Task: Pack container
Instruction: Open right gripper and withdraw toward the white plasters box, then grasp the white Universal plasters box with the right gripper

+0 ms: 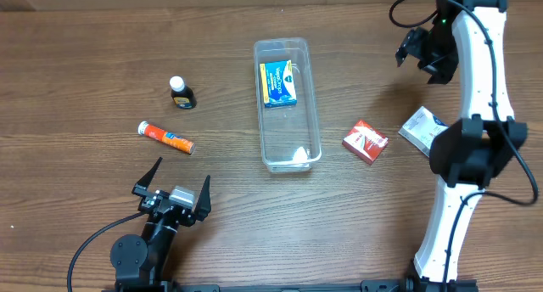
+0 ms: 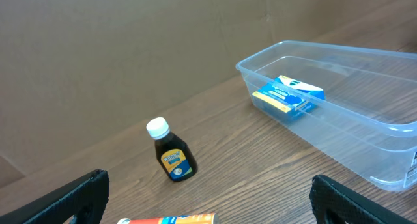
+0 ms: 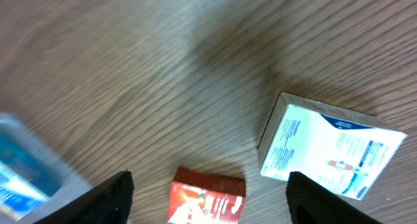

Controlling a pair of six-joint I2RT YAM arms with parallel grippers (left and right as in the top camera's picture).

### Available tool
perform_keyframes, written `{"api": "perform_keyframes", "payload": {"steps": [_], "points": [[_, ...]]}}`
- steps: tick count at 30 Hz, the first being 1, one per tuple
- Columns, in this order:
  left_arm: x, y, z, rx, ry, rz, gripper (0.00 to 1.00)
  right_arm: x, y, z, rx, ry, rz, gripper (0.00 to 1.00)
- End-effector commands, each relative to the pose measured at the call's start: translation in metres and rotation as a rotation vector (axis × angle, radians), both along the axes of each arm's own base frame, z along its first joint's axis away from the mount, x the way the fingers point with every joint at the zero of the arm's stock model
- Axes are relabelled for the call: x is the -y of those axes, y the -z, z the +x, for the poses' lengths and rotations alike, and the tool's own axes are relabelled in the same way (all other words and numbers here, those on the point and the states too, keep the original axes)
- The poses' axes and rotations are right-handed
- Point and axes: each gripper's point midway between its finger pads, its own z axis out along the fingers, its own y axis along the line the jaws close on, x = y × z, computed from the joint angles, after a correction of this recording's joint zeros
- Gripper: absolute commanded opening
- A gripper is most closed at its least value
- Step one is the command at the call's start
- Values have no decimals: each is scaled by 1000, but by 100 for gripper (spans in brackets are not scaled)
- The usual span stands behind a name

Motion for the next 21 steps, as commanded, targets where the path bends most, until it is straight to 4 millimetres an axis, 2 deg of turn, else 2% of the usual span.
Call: {"api": "perform_keyframes", "payload": {"steps": [1,3,5,7,8,10,12,16,18,20,21], "points": [[-3,0,0,-1,-12,-13,100,4,-76,-37,127,-22,-54,79],[-3,0,0,-1,-12,-13,100,12,-83,-77,82,10,-107,80],[-2,0,0,-1,-12,-13,100,24,-76,-105,21,99,-149,83],[-3,0,0,-1,-12,-13,100,45,-52,-132,-85,265,-164,84],[-2,0,0,-1,-12,-13,100,51,-38,-137,-117,307,-157,84],[-2,0,0,-1,-12,-13,100,65,1,-138,-137,367,-124,84],[-3,0,0,-1,-12,-13,100,75,18,-135,-122,395,-117,84],[-3,0,0,-1,-12,-13,100,74,23,-114,-35,335,-64,87],[-3,0,0,-1,-12,-13,100,73,24,-112,-27,332,-54,91],[-3,0,0,-1,-12,-13,100,72,28,-112,-38,324,-53,100],[-2,0,0,-1,-12,-13,100,71,31,-112,-50,312,-47,100]]}}
